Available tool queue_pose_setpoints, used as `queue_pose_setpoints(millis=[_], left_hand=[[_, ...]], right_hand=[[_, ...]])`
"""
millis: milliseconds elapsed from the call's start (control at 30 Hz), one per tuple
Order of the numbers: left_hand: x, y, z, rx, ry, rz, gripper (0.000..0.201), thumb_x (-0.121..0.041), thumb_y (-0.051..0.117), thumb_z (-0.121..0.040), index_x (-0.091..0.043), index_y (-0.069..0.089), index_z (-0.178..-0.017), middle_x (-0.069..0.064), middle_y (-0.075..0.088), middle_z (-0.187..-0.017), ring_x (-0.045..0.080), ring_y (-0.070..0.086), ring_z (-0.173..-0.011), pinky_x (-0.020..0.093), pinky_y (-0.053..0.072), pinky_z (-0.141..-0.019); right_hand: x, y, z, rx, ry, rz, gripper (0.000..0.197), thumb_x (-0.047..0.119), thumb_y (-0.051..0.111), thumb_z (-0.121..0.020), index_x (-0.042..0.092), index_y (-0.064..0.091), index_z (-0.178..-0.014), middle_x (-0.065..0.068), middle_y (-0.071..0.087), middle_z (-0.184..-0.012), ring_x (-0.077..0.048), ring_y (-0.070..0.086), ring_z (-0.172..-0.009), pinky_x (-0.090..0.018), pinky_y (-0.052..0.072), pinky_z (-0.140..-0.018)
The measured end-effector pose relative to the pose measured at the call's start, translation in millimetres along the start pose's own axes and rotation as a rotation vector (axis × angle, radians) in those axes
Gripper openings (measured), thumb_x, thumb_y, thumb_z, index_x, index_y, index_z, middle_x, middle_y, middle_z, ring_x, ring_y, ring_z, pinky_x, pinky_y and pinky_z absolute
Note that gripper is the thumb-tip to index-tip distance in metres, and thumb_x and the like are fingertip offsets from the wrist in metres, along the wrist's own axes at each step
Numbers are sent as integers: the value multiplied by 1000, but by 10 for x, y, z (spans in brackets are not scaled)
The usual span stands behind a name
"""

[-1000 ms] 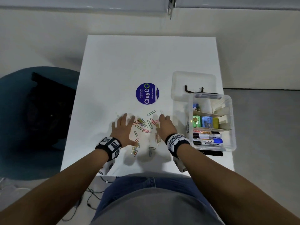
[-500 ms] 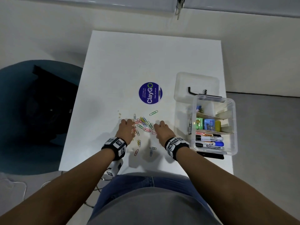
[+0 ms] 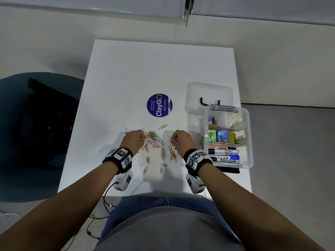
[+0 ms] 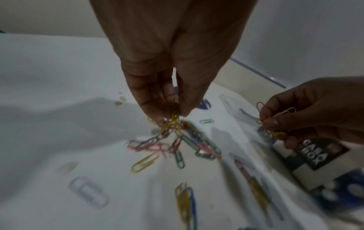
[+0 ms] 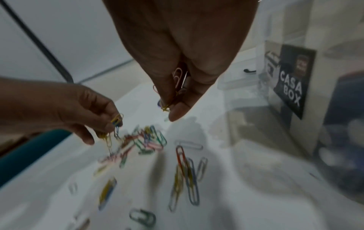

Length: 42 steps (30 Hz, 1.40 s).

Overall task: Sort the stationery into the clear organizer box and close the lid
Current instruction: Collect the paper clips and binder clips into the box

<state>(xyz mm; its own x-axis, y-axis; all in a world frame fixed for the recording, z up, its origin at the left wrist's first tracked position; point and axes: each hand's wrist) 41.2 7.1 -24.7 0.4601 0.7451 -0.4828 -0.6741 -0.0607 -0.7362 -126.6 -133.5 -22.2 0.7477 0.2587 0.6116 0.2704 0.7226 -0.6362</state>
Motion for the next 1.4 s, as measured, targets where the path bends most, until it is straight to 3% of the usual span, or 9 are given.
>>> queue_pose_setpoints(millis=[200, 333, 500, 633, 767, 933, 1166, 1300, 1400], left_hand=[[-706, -245, 171, -52, 113, 270, 10, -10, 67, -85, -11, 67, -95, 4, 65, -81, 17, 61, -76, 20, 50, -69], [-1459, -231, 191, -15, 248, 437, 10, -11, 67, -86, -11, 66, -96, 2, 64, -84, 13, 62, -77, 29, 58, -66], [-2401, 31, 58, 1, 433, 437, 8, -10, 66, -85, -12, 67, -93, 6, 66, -83, 17, 62, -74, 32, 57, -67], [-2941, 342, -45, -19, 471, 364, 9, -8, 66, -84, -11, 67, -93, 2, 64, -78, 15, 59, -72, 30, 51, -73], [-3184, 651, -192, 18, 420, 233, 9, -11, 65, -86, -11, 68, -95, 6, 71, -91, 22, 65, -86, 34, 54, -80], [-3128, 785, -255, 147, 407, 180, 26, -6, 56, -89, -8, 67, -113, 10, 69, -112, 23, 64, -103, 31, 50, -94], [-2330, 342, -142, 27, 425, 277, 24, -7, 47, -90, -16, 67, -101, 1, 71, -99, 17, 66, -84, 26, 53, -75], [-1396, 120, -118, -76, 272, 184, 13, -11, 51, -89, -16, 60, -98, 2, 66, -89, 21, 64, -80, 31, 52, -72], [-720, 54, -24, 12, 115, -50, 10, -18, 62, -85, -16, 56, -93, 7, 65, -94, 28, 63, -88, 37, 51, -78]], right_hand=[[94, -574, 199, -210, -40, -342, 5, 7, 64, -90, 9, 60, -87, -11, 67, -89, -20, 66, -69, -34, 61, -67], [-3, -1097, 227, -393, -67, -453, 4, 6, 65, -89, 6, 61, -89, -11, 69, -88, -18, 66, -69, -21, 58, -57], [-390, -1700, 195, -589, 8, -401, 4, 14, 65, -90, 11, 62, -90, -3, 71, -87, -18, 70, -69, -25, 59, -62], [-708, -2007, 117, -598, 113, -321, 5, 10, 63, -91, 7, 59, -93, -11, 68, -92, -26, 69, -72, -13, 50, -45], [-955, -2084, -73, -500, 218, -179, 7, 15, 66, -88, 10, 62, -93, -8, 69, -93, -27, 69, -85, -39, 60, -74], [-1030, -2095, -87, -389, 228, 79, 22, 7, 57, -91, 14, 63, -111, -7, 65, -116, -24, 63, -103, -27, 47, -81], [-478, -1521, 169, -421, -130, 33, 24, 8, 56, -88, 16, 61, -110, -5, 59, -116, -23, 64, -89, -38, 54, -80], [-65, -884, 293, -222, -257, 86, 23, 10, 58, -88, 13, 59, -111, -8, 57, -112, -26, 62, -90, -38, 52, -80], [42, -399, 305, 106, -220, 253, 29, 8, 57, -87, 13, 54, -116, -10, 54, -115, -31, 62, -97, -40, 52, -83]])
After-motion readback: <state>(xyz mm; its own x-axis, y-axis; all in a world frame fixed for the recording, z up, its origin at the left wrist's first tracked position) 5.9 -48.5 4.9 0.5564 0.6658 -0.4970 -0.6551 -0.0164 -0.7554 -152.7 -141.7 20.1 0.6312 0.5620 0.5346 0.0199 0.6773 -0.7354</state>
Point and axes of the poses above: each hand's wrist, its own z-axis away from the middle knuckle, its own y-axis out of the palm, x = y × z
